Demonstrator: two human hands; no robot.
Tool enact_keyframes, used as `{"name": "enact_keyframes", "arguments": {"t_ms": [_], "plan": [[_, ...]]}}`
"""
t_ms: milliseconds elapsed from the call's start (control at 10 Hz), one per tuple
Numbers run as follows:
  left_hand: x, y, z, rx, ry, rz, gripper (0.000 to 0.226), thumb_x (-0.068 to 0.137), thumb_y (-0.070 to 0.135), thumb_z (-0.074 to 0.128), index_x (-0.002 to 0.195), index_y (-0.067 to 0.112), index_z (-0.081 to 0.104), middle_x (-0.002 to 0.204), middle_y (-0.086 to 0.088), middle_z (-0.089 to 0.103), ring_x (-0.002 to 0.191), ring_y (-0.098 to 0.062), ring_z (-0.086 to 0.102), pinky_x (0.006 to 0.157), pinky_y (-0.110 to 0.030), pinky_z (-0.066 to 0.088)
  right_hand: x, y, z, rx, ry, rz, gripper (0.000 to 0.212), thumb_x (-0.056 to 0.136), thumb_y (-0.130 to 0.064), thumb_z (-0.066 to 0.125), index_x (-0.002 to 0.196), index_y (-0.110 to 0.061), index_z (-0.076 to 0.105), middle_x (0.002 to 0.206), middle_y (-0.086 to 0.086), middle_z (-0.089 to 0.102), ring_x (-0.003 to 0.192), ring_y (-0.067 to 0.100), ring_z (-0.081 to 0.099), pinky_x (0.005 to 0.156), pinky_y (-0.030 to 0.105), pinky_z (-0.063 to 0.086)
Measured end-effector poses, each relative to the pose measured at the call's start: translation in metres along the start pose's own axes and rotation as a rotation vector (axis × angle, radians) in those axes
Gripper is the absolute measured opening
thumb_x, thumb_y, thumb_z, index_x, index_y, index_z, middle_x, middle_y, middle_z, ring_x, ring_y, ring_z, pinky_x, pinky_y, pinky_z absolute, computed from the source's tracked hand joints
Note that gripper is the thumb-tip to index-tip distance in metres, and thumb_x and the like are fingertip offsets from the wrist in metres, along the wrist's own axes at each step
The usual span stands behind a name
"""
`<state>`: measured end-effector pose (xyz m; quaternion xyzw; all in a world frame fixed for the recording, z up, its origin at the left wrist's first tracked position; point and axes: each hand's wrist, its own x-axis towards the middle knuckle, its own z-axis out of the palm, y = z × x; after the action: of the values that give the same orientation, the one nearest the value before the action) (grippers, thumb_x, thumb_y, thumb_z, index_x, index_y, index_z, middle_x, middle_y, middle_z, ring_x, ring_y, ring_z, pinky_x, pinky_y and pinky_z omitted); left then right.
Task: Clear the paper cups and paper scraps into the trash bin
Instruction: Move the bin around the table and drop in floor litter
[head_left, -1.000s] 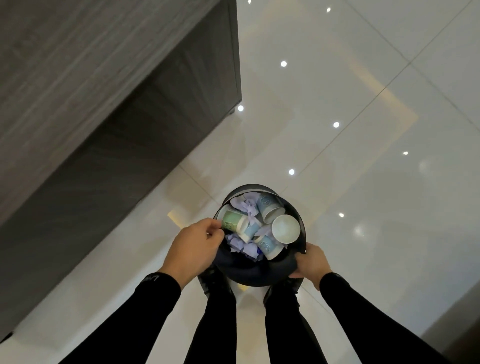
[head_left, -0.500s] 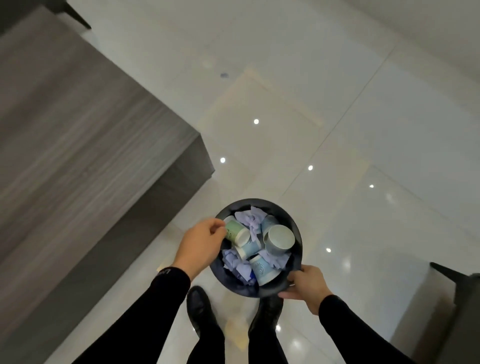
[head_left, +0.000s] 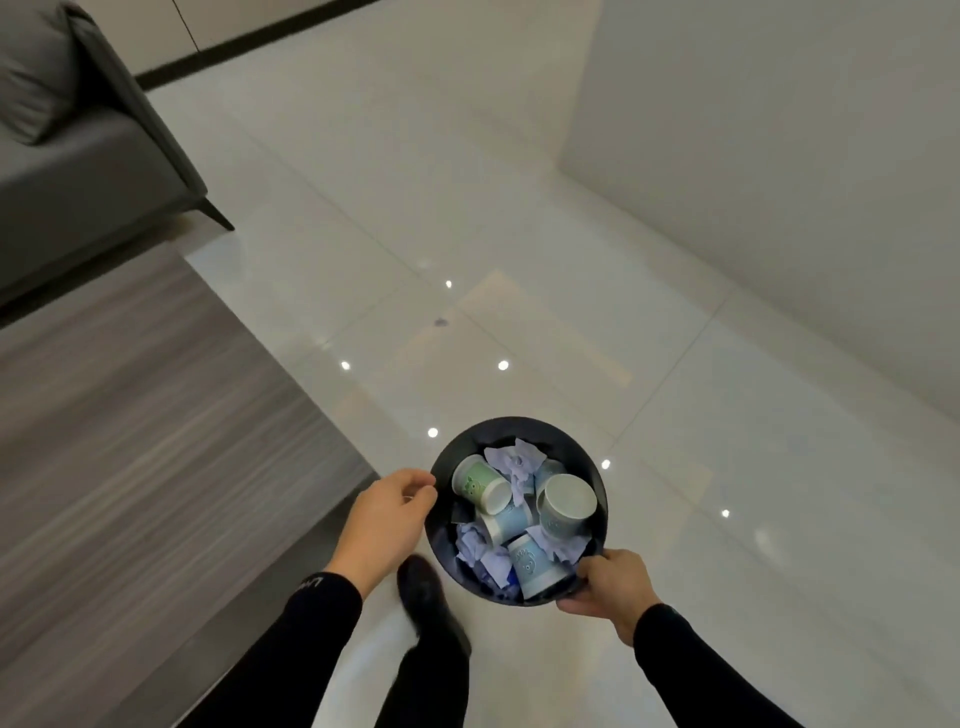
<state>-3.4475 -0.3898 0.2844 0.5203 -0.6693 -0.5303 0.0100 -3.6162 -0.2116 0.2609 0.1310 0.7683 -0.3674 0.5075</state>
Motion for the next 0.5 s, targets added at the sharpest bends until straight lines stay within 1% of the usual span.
{"name": "enact_keyframes", "arguments": {"t_ms": [100,200,300,400,500], "plan": [[0.052,0.018,-0.002,-0.058,0.015,-0.029,0.015,0.085,0.024,0.053,0.095,0.028,0.064,0.087,0.004,0.068,0.085,-0.014,0.064,0.073,-0.025,0.046,0.032,-0.060,0.008,-0.091,0.020,-0.001,0.017,0.085,0.007,0.050,0.072,-0.004,0.054,0.074,0.014,0.061,0.062,0.028,0.063,0.048,0.026,0.055],[0.110,0.042,-0.009,-0.132,0.028,-0.048,0.017,0.087,0.022,0.052,0.084,0.038,0.059,0.080,0.010,0.064,0.083,-0.013,0.062,0.068,-0.021,0.042,0.063,-0.117,0.025,-0.142,0.013,-0.019,0.015,0.086,0.005,0.051,0.074,-0.005,0.055,0.073,0.013,0.062,0.060,0.026,0.064,0.047,0.024,0.053],[0.158,0.064,-0.020,-0.170,0.046,-0.073,0.016,0.088,0.023,0.051,0.086,0.036,0.060,0.078,0.011,0.063,0.079,-0.011,0.061,0.066,-0.021,0.043,0.092,-0.184,0.048,-0.231,-0.009,-0.043,0.016,0.086,0.005,0.052,0.074,-0.006,0.056,0.073,0.012,0.062,0.059,0.025,0.064,0.049,0.025,0.054],[0.198,0.090,-0.038,-0.155,0.061,-0.089,0.015,0.088,0.023,0.050,0.089,0.034,0.060,0.086,0.007,0.067,0.084,-0.012,0.063,0.065,-0.018,0.042,0.106,-0.241,0.064,-0.274,-0.049,-0.058,0.019,0.086,0.004,0.051,0.073,-0.008,0.057,0.071,0.009,0.062,0.049,0.018,0.065,0.048,0.026,0.055],[0.238,0.115,-0.058,-0.161,0.092,-0.113,0.015,0.089,0.023,0.050,0.091,0.032,0.062,0.091,0.003,0.069,0.086,-0.015,0.064,0.070,-0.021,0.042,0.123,-0.300,0.082,-0.367,-0.078,-0.082,0.018,0.086,0.004,0.050,0.073,-0.008,0.055,0.071,0.009,0.062,0.037,0.011,0.063,0.046,0.024,0.053]]}}
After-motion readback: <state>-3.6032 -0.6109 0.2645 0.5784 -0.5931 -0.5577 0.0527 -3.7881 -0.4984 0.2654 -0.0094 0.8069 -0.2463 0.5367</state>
